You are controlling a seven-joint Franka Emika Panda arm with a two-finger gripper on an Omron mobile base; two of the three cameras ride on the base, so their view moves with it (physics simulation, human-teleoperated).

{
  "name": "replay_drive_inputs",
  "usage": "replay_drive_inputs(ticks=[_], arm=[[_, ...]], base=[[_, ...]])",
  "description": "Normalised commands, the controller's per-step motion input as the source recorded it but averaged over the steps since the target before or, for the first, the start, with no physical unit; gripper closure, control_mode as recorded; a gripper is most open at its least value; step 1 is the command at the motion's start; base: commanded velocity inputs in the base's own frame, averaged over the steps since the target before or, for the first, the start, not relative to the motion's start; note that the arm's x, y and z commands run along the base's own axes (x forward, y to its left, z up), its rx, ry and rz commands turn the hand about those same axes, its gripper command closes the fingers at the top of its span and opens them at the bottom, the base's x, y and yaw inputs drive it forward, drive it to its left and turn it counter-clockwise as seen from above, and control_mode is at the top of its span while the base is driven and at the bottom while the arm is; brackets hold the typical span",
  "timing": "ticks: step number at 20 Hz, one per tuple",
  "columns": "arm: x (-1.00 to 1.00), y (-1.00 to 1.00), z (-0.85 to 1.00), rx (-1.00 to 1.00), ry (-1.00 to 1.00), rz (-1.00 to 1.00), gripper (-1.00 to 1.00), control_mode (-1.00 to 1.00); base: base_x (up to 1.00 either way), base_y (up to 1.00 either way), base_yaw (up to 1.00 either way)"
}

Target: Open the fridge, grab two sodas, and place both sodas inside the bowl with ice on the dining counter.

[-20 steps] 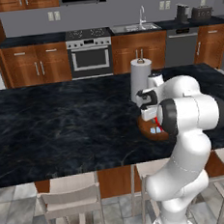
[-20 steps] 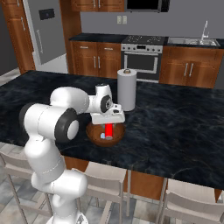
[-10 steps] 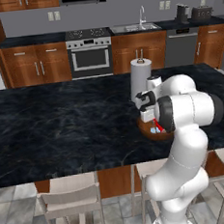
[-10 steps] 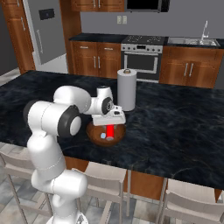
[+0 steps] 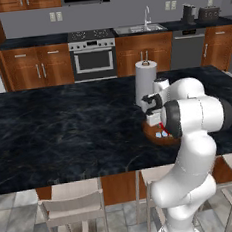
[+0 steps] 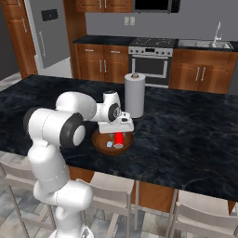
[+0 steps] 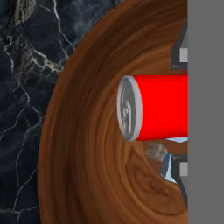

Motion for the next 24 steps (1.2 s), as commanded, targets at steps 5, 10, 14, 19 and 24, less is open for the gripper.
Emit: replay_drive_inputs(ticks=[5, 10, 14, 19, 24], arm=[[-0.48, 0.00, 0.06, 0.01, -0.12, 0.00, -1.00, -1.00], [-0.47, 0.02, 0.36, 0.00, -0.22, 0.00, -1.00, -1.00], [-0.48, 0.16, 0.52, 0.02, -0.15, 0.00, -1.00, -1.00], [-0.45, 0.36, 0.55, 0.03, -0.05, 0.00, -1.00, -1.00], [-0.48, 0.49, 0.48, 0.05, 0.00, 0.00, -1.00, -1.00]], base=[[0.00, 0.00, 0.00], [0.00, 0.00, 0.00], [0.00, 0.00, 0.00], [0.00, 0.00, 0.00], [0.00, 0.00, 0.00]])
